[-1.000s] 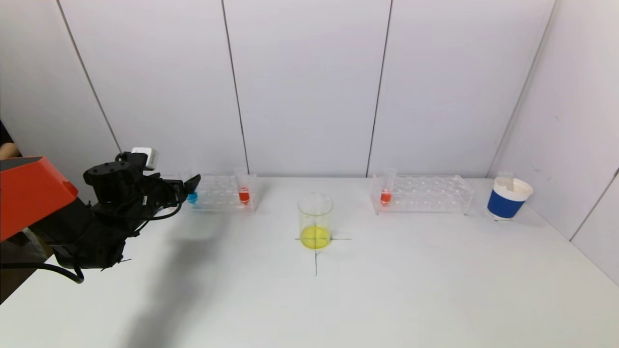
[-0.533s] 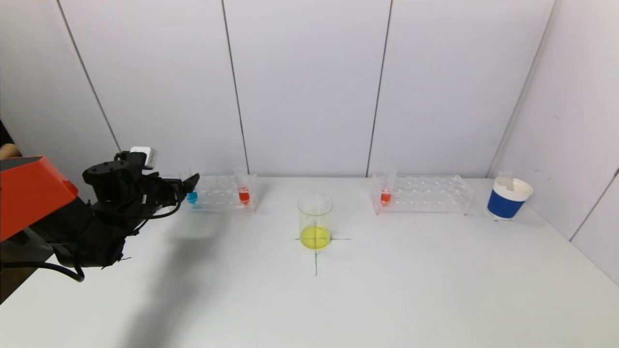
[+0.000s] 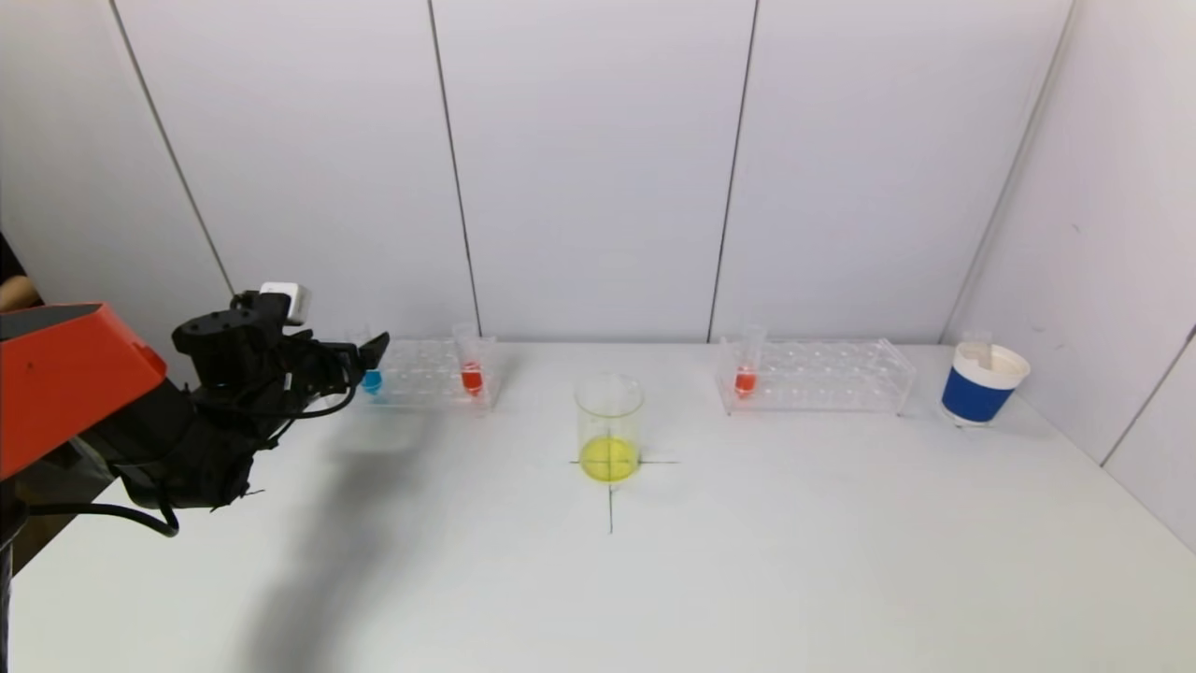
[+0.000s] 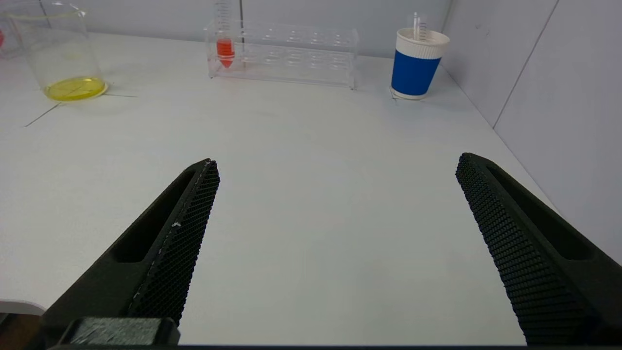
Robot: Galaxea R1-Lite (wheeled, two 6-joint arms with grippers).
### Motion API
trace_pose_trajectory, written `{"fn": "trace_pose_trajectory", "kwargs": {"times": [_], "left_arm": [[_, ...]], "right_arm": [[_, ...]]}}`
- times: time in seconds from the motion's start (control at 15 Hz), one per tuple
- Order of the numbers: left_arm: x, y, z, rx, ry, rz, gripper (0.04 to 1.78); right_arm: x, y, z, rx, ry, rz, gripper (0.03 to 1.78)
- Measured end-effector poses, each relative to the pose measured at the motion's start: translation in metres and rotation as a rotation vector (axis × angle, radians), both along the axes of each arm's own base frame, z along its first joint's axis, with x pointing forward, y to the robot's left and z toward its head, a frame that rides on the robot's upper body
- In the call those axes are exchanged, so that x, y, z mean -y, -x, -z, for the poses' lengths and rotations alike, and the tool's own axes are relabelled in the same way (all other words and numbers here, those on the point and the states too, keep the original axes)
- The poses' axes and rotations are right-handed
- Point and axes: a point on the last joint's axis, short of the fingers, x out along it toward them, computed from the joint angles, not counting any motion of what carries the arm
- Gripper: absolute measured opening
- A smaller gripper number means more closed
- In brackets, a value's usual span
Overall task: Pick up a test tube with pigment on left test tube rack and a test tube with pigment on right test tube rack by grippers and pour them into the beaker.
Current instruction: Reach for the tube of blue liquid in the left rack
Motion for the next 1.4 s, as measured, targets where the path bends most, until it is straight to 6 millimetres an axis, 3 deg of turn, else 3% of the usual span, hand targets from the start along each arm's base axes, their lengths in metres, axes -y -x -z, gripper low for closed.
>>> {"fn": "trace_pose_trajectory", "kwargs": {"times": [1.4], "left_arm": [[0.0033,-0.0095,0.0066,0.003,0.001,0.025,1.76]], "right_arm": [[0.0000,0.0000,0.0000,0.000,0.000,0.000,1.77]]}}
